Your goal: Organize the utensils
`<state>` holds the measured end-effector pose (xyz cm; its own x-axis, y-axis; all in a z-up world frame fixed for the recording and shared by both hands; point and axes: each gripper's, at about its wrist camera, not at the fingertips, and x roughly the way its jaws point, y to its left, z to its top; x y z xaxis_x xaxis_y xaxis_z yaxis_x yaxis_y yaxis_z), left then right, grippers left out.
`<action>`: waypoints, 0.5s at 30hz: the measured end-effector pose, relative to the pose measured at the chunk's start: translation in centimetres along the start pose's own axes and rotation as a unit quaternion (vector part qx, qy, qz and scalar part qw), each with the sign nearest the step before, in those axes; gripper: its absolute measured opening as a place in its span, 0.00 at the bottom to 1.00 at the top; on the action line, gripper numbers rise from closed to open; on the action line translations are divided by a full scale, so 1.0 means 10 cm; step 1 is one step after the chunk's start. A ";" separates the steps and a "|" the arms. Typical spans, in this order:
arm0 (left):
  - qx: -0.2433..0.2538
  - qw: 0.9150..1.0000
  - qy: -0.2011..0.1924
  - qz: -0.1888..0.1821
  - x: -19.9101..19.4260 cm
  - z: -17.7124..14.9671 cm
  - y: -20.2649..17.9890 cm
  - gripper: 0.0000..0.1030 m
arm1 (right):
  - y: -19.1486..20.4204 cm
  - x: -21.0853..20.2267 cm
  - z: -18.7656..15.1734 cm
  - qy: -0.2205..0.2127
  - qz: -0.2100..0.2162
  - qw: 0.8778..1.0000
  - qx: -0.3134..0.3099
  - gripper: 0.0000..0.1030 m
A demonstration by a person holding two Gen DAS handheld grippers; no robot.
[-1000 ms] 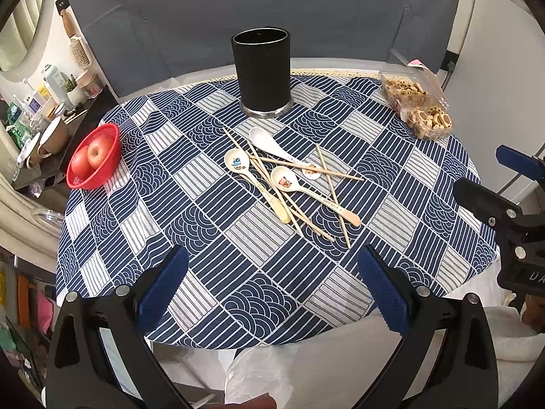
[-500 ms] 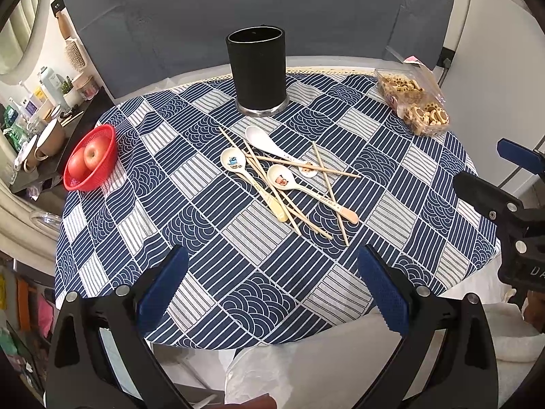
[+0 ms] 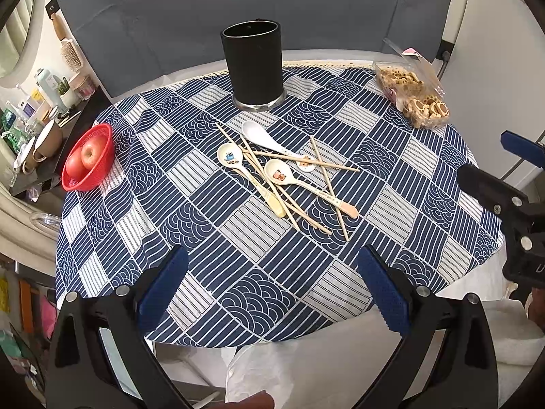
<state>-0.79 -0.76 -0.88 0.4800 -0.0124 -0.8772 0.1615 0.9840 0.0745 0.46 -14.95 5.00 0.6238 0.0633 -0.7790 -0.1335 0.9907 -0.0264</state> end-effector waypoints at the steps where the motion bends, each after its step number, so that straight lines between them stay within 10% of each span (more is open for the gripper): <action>1: 0.000 1.000 0.000 0.000 0.00 0.00 0.00 0.94 | 0.00 0.00 0.00 0.000 -0.001 1.000 0.000 0.93; 15: 0.003 1.000 0.010 0.006 0.04 -0.01 -0.02 0.94 | 0.02 0.04 0.01 0.006 0.004 1.000 -0.007 0.93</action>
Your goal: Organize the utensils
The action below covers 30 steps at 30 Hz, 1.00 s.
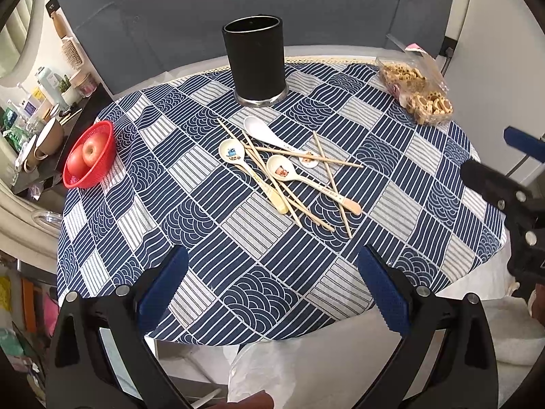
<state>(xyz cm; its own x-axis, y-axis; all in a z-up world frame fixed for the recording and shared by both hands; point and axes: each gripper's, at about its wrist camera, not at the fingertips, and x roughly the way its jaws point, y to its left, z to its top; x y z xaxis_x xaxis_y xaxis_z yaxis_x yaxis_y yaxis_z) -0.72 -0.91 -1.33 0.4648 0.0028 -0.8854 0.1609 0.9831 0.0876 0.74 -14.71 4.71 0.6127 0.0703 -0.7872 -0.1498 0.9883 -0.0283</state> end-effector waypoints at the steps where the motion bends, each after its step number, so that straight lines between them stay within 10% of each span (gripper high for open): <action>1: 0.000 1.000 0.001 -0.001 0.01 0.00 0.00 0.94 | 0.01 0.00 0.00 -0.001 -0.002 1.000 -0.002 0.93; 30: -0.048 0.997 0.056 -0.003 0.35 0.41 0.49 0.94 | -0.14 0.57 0.33 0.060 -0.038 0.997 -0.020 0.92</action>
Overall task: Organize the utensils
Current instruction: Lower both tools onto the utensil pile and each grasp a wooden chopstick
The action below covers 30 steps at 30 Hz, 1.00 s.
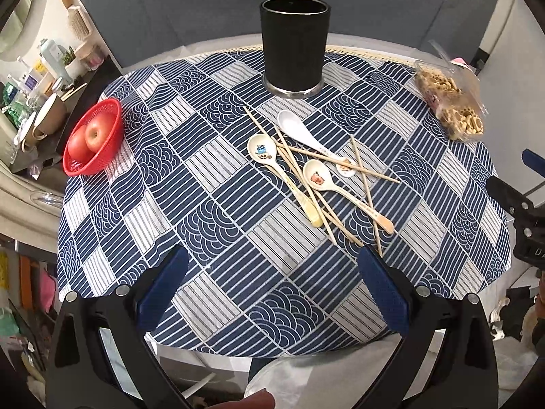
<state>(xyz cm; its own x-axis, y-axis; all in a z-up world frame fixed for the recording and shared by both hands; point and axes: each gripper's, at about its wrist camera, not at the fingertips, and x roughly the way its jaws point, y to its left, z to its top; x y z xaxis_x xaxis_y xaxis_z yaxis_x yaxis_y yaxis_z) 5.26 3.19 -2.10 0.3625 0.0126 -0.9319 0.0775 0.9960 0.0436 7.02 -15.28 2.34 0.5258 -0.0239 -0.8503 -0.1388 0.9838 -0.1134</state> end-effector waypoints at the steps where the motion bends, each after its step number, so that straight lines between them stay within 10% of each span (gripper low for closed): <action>1: -0.001 1.000 0.004 -0.004 0.03 0.03 0.02 0.94 | 0.00 0.02 0.02 0.002 0.002 1.000 -0.002 0.92; 30: 0.013 0.997 0.077 -0.006 1.13 1.18 0.63 0.94 | 0.30 1.19 0.57 0.118 0.047 0.992 -0.010 0.92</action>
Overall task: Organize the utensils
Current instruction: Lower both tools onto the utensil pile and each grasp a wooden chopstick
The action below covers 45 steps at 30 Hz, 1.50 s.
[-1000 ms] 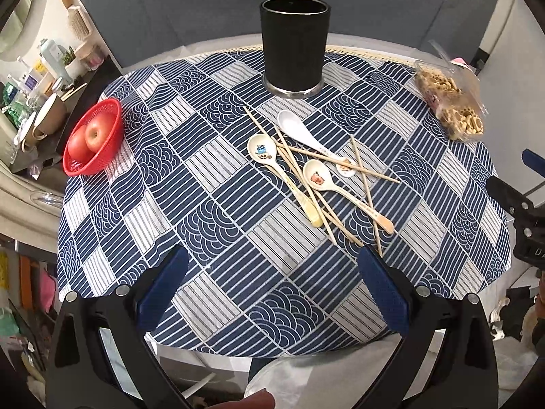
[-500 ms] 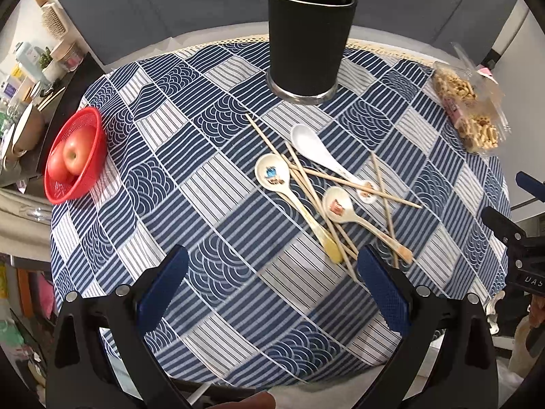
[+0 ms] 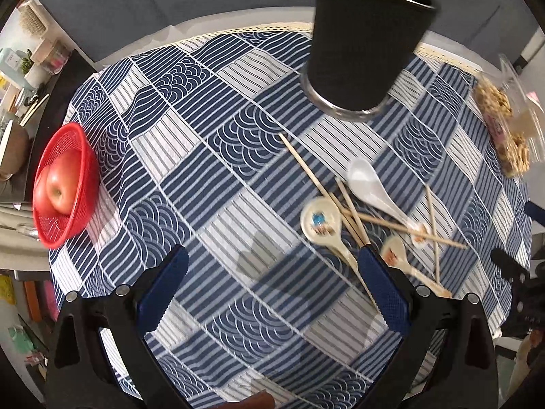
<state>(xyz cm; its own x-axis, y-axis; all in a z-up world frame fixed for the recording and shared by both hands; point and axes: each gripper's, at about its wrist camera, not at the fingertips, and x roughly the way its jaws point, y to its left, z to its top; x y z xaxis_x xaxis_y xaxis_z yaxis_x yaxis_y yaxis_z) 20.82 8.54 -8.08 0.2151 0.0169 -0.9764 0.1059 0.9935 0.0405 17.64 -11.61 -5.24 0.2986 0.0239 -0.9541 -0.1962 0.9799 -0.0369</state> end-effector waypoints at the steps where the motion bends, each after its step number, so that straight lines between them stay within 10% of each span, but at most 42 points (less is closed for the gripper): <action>1: -0.003 1.000 0.003 0.000 0.05 0.05 0.02 0.94 | 0.01 0.02 0.03 0.003 -0.001 1.000 -0.001 0.92; 45: -0.059 0.998 0.017 -0.005 1.14 0.74 0.23 0.96 | -0.01 1.42 0.60 0.073 0.017 0.993 0.095 0.94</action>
<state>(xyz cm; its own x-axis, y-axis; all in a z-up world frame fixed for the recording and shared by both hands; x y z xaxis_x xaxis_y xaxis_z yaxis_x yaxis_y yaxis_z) 30.68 10.20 -17.58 0.1817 0.0095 -0.9833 -0.0076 0.9999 0.0083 27.46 -10.20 -17.00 0.1535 0.0413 -0.9873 -0.0202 0.9990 0.0387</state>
